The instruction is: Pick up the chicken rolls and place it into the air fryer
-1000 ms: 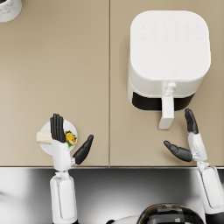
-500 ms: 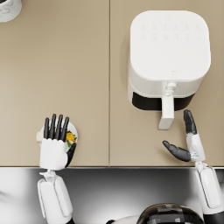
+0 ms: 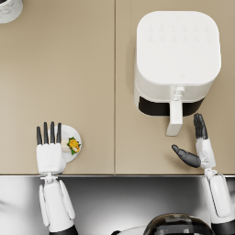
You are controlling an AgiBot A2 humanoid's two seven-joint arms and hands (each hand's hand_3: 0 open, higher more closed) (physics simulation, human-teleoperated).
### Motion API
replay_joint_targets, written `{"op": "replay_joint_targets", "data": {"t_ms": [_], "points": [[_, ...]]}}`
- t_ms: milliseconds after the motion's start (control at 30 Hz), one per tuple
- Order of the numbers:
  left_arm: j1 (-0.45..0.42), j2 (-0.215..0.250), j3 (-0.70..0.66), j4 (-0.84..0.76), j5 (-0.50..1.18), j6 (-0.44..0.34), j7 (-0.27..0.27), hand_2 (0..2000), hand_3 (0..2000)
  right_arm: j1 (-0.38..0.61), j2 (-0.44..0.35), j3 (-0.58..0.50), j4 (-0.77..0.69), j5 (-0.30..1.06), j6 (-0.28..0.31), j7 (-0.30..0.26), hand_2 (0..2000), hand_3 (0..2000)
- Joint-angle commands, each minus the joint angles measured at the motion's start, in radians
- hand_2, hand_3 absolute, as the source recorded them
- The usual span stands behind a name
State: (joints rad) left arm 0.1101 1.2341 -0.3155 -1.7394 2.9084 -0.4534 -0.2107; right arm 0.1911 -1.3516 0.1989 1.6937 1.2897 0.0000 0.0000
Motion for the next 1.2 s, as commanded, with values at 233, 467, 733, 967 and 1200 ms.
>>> {"op": "replay_joint_targets", "data": {"t_ms": [233, 467, 733, 967, 1200], "points": [[0.062, -0.007, 0.073, 0.224, 0.01, 0.015, -0.003, 0, 0, 0.019, -0.021, -0.01, -0.012, 0.0, 0.0, 0.0, 0, 0], [0.064, -0.008, 0.091, 0.259, 0.01, 0.076, -0.004, 0, 0, 0.02, -0.035, -0.013, -0.02, 0.0, 0.0, 0.0, 0, 0], [0.13, -0.018, 0.101, 0.163, 0.011, 0.131, 0.127, 2000, 2000, 0.051, -0.061, 0.017, -0.201, 0.0, 0.0, 0.0, 0, 0], [0.186, -0.036, 0.172, -0.024, 0.011, 0.156, 0.145, 2000, 2000, 0.111, -0.097, 0.073, -0.342, 0.0, 0.0, 0.0, 0, 0], [0.224, -0.026, 0.234, -0.072, 0.01, 0.044, 0.032, 2000, 2000, 0.169, -0.132, 0.119, -0.441, 0.0, -0.007, 0.0, 0, 0]]}}
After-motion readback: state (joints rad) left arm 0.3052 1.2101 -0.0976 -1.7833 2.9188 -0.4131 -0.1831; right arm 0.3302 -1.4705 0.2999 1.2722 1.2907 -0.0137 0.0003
